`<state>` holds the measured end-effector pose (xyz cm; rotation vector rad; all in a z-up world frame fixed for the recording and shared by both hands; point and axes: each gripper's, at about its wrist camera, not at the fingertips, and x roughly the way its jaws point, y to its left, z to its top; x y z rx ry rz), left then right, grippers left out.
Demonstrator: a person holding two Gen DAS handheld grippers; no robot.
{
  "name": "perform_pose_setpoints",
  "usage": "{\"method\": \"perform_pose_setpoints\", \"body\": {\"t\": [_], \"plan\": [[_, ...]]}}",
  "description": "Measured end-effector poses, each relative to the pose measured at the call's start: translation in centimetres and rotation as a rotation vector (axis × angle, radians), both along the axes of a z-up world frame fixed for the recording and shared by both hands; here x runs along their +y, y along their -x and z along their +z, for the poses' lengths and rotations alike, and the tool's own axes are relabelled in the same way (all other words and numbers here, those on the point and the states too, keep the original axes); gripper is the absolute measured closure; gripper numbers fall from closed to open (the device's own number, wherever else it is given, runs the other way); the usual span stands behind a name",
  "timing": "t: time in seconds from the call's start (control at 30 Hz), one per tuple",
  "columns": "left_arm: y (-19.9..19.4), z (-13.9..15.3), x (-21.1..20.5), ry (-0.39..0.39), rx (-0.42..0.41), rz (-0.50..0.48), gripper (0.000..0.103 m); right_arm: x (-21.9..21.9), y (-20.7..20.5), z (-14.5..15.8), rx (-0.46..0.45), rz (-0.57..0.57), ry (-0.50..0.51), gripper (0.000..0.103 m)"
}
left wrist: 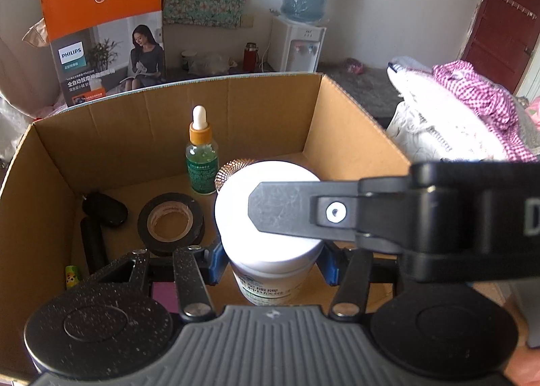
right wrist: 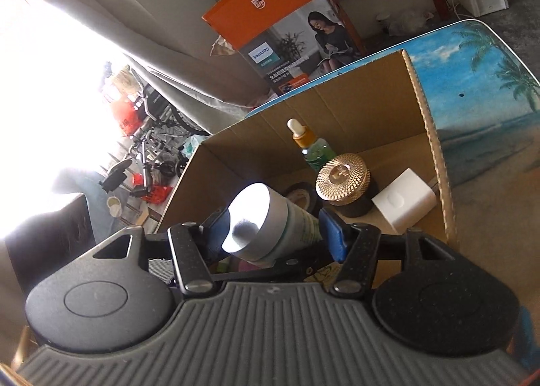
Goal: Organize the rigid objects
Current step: 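Lower the vitamin bottle into the box and open the right gripper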
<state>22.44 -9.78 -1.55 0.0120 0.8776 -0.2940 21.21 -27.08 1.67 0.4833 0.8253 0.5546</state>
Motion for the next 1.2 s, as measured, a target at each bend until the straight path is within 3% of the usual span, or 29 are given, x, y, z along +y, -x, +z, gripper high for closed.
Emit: {"method": "perform_pose_setpoints", "body": {"t": [0.2, 0.33, 0.63, 1.0, 1.2], "plan": [[-0.2, -0.5, 0.0, 0.0, 0.005, -0.001, 0.046, -0.2, 0.2, 0.3, -0.022, -0.012, 0.011, 0.037], [0.3, -0.2, 0.0, 0.002, -0.019, -0.009, 0.03, -0.6, 0.8, 0.7, -0.042, -0.021, 0.005, 0.035], [3.2, 2.6, 0.2, 0.047, -0.148, -0.01, 0.011, -2.6, 3.8, 2.7, -0.11, -0.096, -0.057, 0.028], [9.8, 7.0, 3.3, 0.17, -0.264, -0.002, 0.0, -5.7, 10.2, 6.5, -0.243, -0.194, -0.153, 0.011], [11.8, 9.0, 4.5, 0.116, -0.261, 0.122, 0.0, -5.6, 13.0, 7.0, -0.282, -0.217, -0.14, 0.001]]}}
